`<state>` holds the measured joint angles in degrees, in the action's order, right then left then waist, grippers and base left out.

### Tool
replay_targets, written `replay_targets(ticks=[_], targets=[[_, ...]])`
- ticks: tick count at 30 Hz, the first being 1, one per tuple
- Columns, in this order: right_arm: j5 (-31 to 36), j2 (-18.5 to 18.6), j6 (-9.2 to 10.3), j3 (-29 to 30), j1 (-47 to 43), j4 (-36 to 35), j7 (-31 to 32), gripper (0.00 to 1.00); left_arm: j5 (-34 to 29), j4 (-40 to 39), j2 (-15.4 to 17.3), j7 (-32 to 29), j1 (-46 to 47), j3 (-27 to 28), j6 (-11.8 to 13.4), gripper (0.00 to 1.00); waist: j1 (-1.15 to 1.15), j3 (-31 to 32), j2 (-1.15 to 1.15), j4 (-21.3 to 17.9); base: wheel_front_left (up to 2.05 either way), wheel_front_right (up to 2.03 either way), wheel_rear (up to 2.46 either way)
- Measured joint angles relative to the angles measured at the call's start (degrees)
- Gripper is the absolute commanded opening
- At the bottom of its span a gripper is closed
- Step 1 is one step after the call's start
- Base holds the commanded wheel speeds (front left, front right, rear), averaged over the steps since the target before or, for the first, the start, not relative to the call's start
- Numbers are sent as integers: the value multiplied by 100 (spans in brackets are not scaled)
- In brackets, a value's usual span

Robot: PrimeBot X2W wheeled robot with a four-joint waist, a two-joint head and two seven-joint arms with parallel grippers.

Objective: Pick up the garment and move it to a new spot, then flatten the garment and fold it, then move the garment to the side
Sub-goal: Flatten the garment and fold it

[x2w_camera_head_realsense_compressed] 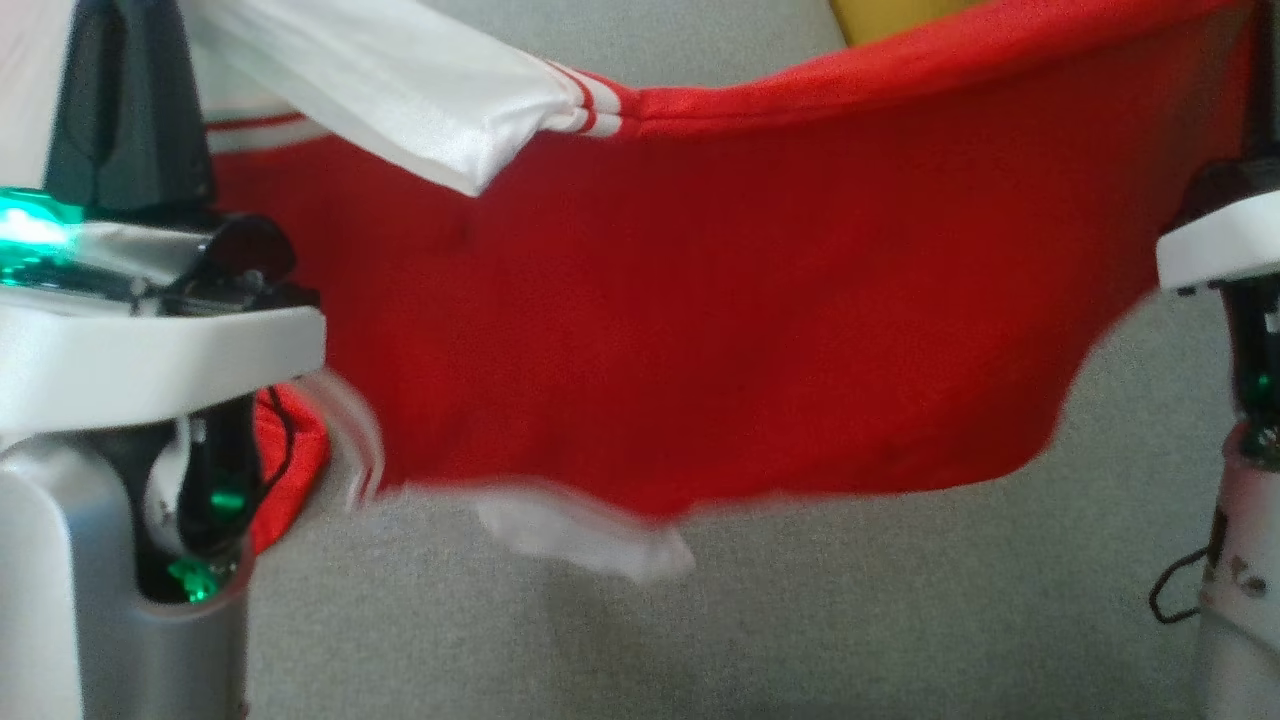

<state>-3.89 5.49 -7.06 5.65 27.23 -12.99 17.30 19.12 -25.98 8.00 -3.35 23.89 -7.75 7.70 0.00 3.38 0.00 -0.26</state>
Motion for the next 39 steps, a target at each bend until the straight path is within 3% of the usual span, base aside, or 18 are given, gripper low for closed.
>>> replay_targets(ticks=[4,8,13,19,25,31,39], targets=[[8,-136,0,54,-115,-224,476,0,22,-104,74,-307,53,87,67,0,0,-101,0,-16,0,0,0],[124,-136,0,-54,26,-170,700,0,400,369,68,-547,329,101,-11,0,0,-360,0,-28,0,0,0],[44,-43,0,-352,1241,625,638,0,533,1533,127,-553,1519,162,-266,0,0,-953,0,-42,0,0,0],[-278,432,0,-557,3504,2493,-491,0,423,3357,176,110,3741,196,-531,0,2,-1850,0,-22,0,0,0],[-449,584,0,-592,4986,4178,-1834,0,322,4836,67,1137,5215,325,-653,0,3,-2676,0,151,0,0,0],[-335,630,0,-588,4930,5275,-2631,0,323,5613,-33,1514,5174,253,-933,0,1,-2876,0,454,0,0,0],[-389,608,0,-739,3705,6634,-2867,0,313,6453,-114,1631,3696,-268,-1272,0,1,-2904,-1,686,0,0,0]])
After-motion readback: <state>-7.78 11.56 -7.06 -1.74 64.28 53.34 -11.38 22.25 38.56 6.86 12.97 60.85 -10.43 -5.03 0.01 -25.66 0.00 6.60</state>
